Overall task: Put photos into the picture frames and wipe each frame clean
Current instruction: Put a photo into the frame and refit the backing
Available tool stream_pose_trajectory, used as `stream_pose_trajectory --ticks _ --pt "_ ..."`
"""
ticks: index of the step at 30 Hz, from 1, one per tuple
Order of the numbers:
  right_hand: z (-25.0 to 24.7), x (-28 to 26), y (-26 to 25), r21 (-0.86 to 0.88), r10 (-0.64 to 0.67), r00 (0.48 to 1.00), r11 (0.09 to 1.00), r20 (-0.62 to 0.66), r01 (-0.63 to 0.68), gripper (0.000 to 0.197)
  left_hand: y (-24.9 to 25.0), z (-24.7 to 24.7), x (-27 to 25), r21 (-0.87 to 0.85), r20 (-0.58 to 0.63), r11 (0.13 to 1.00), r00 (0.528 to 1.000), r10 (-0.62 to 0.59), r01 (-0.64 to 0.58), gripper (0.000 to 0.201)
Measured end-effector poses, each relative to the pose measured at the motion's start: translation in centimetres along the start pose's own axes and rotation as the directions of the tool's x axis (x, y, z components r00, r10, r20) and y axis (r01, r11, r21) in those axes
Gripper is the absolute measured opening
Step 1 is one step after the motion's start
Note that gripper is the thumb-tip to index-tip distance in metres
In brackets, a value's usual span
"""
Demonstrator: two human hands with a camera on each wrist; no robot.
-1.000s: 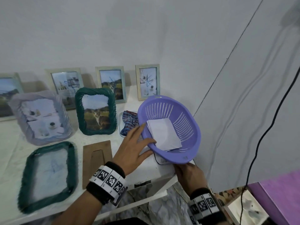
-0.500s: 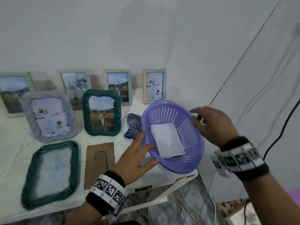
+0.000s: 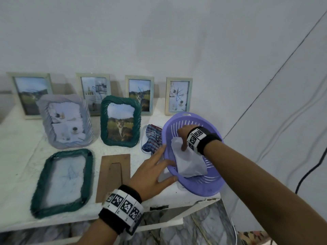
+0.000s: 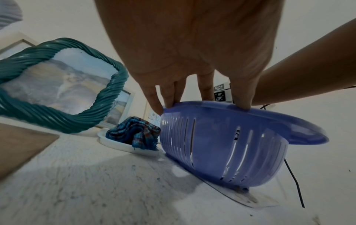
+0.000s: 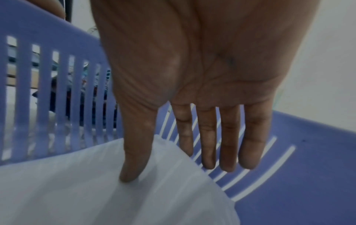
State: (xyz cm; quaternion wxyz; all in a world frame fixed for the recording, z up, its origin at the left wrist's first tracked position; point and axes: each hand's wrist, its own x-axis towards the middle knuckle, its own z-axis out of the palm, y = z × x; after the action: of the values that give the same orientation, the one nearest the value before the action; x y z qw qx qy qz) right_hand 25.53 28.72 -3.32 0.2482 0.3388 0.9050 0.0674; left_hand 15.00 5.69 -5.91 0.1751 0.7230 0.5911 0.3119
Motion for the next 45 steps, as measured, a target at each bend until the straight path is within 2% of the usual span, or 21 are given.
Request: stream_pose_trajectory --ticks 3,5,9,12,15,18,20,21,23,27,29,32,35,37,41,43,45 --pt "-0.1 0.0 0.3 0.015 0.043 0.998 0.999 -0.036 -0.042 0.063 -0.1 -0.2 0.1 0.004 0.007 1.0 1.0 0.001 -0.001 0.044" --pt "-0.6 -0.5 0.5 0.056 0.104 0.994 0.993 -0.041 -0.102 0.066 -0.1 -0.3 0.1 0.015 0.018 1.0 1.0 0.003 -0.003 0.045" --pt "-3.5 -3.4 1.1 0.29 0.156 0.986 0.948 -0.058 -0.133 0.033 -0.3 -1.2 -0.5 0.009 0.052 1.0 0.999 0.006 -0.006 0.055" --pt "-6.6 -6.9 1.2 0.479 0.236 0.954 0.869 -0.182 -0.124 0.029 -0.6 -3.6 -1.7 -0.061 0.007 0.997 0.999 -0.037 0.038 0.048" --pt "-10.1 -11.2 -0.3 0.501 0.26 0.883 0.865 -0.392 -0.033 0.028 -1.2 -7.1 -3.5 -0.151 -0.101 0.987 0.992 -0.071 0.055 0.04" --pt "-13.1 -15.2 -3.8 0.498 0.249 0.749 0.858 -0.614 0.122 0.024 -1.9 -11.0 -5.7 -0.287 -0.182 0.957 0.979 -0.098 0.042 0.036" --pt "-14.6 -16.7 -7.5 0.545 0.251 0.699 0.805 -0.67 0.234 0.021 -2.5 -13.5 -7.4 -0.369 -0.21 0.928 0.968 -0.135 0.049 0.03" --pt "-15.1 -16.8 -9.6 0.594 0.254 0.704 0.751 -0.663 0.288 0.02 -2.9 -14.6 -8.3 -0.399 -0.22 0.915 0.962 -0.162 0.063 0.03" --pt "-15.2 -15.7 -13.9 0.689 0.231 0.748 0.616 -0.623 0.383 0.02 -3.9 -16.4 -10.0 -0.458 -0.212 0.883 0.952 -0.221 0.103 0.031" --pt "-13.0 -10.7 -21.7 0.77 0.122 0.803 0.397 -0.583 0.499 0.019 -7.5 -18.1 -13.5 -0.519 -0.115 0.83 0.946 -0.303 0.203 0.027" --pt "-11.6 -8.3 -24.8 0.813 0.139 0.831 0.342 -0.539 0.47 0.022 -9.8 -18.3 -15.4 -0.546 -0.091 0.794 0.924 -0.373 0.267 0.023" --pt "-9.7 -6.0 -27.9 0.904 0.241 0.885 0.265 -0.399 0.336 0.037 -12.4 -18.6 -17.7 -0.594 -0.114 0.735 0.87 -0.479 0.326 0.017" --pt "-8.5 -5.2 -30.1 0.967 0.231 0.944 0.154 -0.235 0.203 0.035 -14.4 -18.8 -18.9 -0.601 -0.161 0.709 0.813 -0.56 0.369 0.013" --pt "-8.2 -5.2 -31.0 0.967 0.21 0.953 0.176 -0.218 0.182 0.028 -15.6 -18.6 -19.3 -0.579 -0.17 0.71 0.792 -0.586 0.401 0.013" --pt "-8.6 -5.7 -31.8 0.907 0.208 0.94 0.383 -0.271 0.177 0.017 -16.7 -18.1 -19.3 -0.441 -0.22 0.755 0.757 -0.616 0.486 0.016" --pt "-8.2 -5.4 -32.1 0.883 0.227 0.935 0.444 -0.273 0.15 0.016 -16.5 -17.9 -19.1 -0.356 -0.258 0.775 0.742 -0.618 0.522 0.018" --pt "-7.4 -4.9 -32.4 0.872 0.245 0.935 0.477 -0.256 0.114 0.018 -16.5 -17.7 -19.0 -0.302 -0.281 0.796 0.749 -0.601 0.525 0.02"
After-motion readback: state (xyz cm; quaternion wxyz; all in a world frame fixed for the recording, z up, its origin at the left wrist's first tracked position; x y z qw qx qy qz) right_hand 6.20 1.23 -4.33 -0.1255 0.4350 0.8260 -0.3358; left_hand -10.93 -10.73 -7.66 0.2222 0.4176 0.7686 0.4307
